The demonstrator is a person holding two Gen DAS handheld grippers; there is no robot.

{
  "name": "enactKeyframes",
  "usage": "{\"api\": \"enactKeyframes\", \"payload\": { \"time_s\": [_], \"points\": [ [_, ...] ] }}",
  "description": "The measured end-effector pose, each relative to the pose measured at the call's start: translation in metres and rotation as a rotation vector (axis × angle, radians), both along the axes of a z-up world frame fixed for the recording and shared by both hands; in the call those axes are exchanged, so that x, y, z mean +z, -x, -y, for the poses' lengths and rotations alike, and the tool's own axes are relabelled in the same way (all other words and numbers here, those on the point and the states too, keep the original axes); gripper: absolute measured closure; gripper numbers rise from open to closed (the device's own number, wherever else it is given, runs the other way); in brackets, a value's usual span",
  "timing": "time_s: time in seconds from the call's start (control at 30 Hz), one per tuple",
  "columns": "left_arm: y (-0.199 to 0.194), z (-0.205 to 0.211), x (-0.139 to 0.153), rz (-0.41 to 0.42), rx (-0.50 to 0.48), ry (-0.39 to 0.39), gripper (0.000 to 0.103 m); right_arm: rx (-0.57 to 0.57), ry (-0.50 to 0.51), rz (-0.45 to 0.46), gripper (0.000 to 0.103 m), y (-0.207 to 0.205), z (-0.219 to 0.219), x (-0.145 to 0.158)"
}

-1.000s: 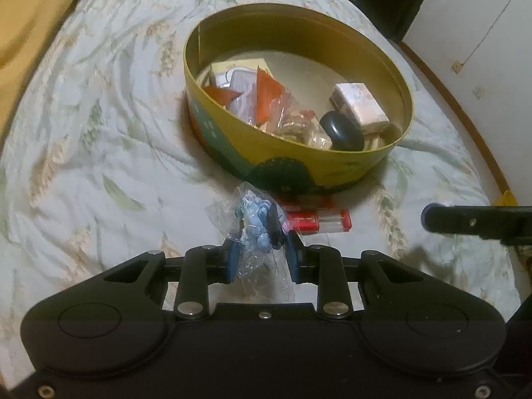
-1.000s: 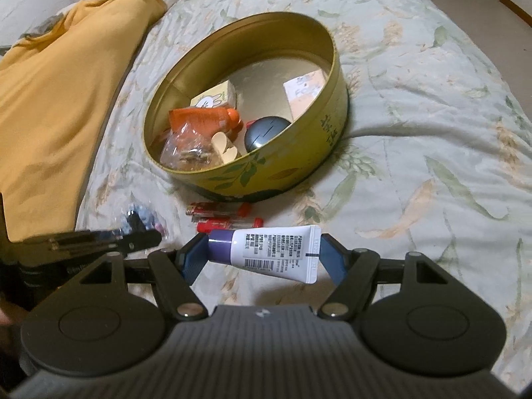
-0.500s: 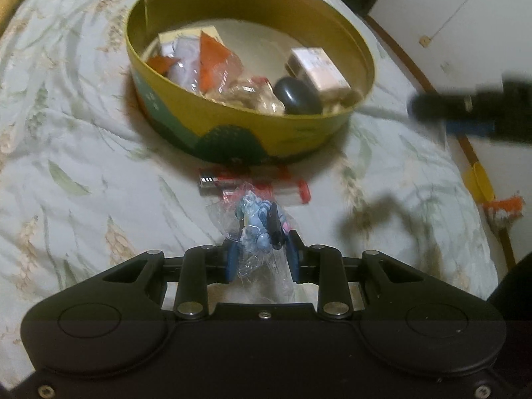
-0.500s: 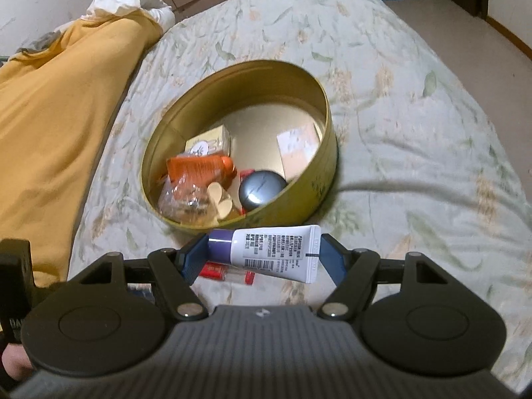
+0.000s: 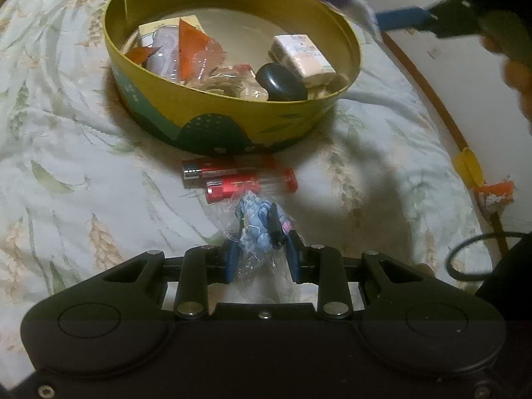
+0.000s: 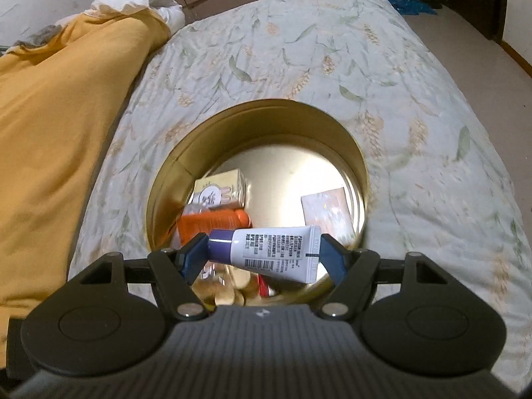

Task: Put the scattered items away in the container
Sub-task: 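Carry the white tube over the tin and open the right gripper while the left gripper holds the bag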

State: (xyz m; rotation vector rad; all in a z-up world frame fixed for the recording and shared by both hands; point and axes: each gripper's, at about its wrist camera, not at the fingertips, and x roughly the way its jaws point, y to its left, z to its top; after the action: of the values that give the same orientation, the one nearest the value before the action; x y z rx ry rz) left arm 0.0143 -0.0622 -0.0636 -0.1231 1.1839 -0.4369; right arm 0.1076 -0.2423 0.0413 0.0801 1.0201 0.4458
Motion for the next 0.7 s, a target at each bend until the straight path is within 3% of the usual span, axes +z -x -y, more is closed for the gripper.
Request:
{"api": "enactKeyframes", "payload": {
  "time_s": [0.13,0.27,0.53,0.7],
  "points": [
    [0.0,0.0,0.002,0.002,-0.011,0.014,0.076,-0.021,0.013,-0.002,0.028,-0.014,-0.013,-0.005],
    [-0.001,-0.002,0.002,-0.001,-0.011,0.017,0.076,-0.059,0.024,0.029,0.007,-0.02,-0.019,-0.006],
    [-0.003,-0.005,0.004,0.003,0.004,0.012,0.076,-0.043,0.016,0.005,0.002,0.002,-0.012,-0.01],
    [-0.008,-0.019,0.008,0.008,0.062,0.006,0.076,-0.048,-0.016,-0.028,0.001,0.022,-0.005,-0.017]
  ]
}}
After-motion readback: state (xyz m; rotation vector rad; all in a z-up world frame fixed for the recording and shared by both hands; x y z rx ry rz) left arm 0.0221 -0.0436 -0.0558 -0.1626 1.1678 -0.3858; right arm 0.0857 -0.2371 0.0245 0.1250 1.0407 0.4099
